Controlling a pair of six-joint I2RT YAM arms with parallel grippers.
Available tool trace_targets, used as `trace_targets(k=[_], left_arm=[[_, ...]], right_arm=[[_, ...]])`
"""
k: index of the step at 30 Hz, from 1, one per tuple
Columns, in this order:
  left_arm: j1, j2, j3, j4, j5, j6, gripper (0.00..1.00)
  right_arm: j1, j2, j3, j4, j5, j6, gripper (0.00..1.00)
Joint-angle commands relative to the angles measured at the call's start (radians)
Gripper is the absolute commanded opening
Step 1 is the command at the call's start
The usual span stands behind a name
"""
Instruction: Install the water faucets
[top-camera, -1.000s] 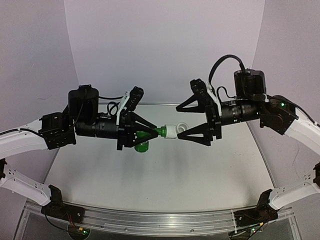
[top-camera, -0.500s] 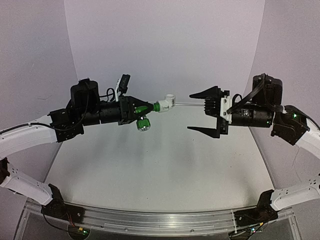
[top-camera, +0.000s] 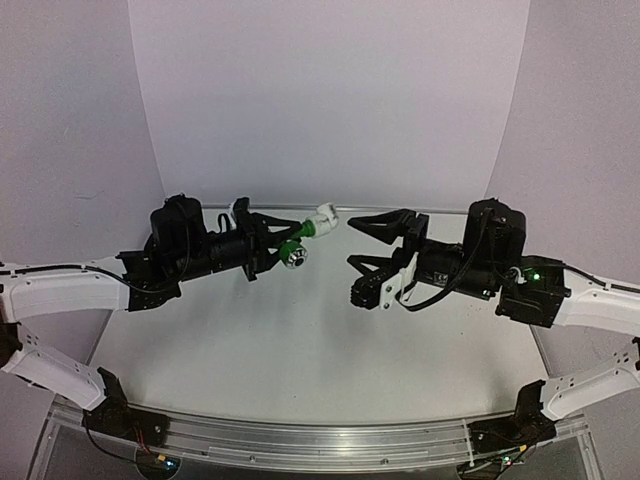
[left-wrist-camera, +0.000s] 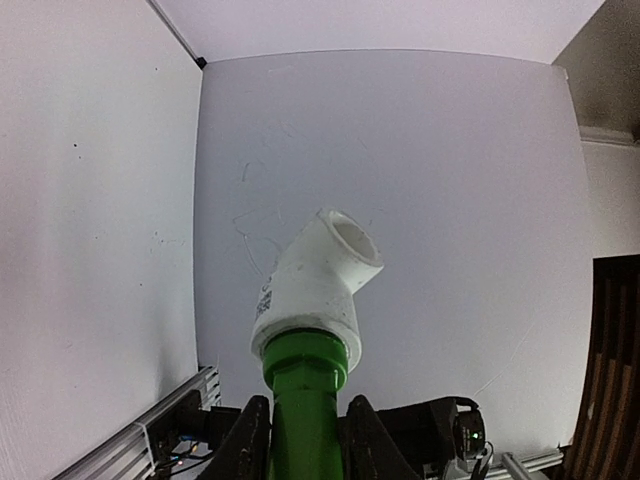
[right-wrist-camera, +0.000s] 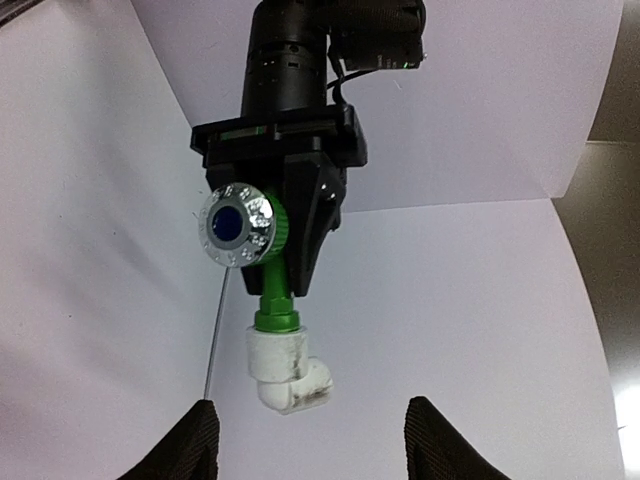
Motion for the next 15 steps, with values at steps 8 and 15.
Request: trace_targets(k=[8,15], left_arm=[[-0.001,0.074,-0.002,0.373,0.079,-0.164,0.01],[-0.007,0.108,0.018,0.417,0.152,-0.160,0.01]], right_arm=[[0.010,0.093,-0.050,0.246,0.148,-0.172,0.55],[0.009,0.125,-0.066,0.339,0.212,-0.206,0.56]])
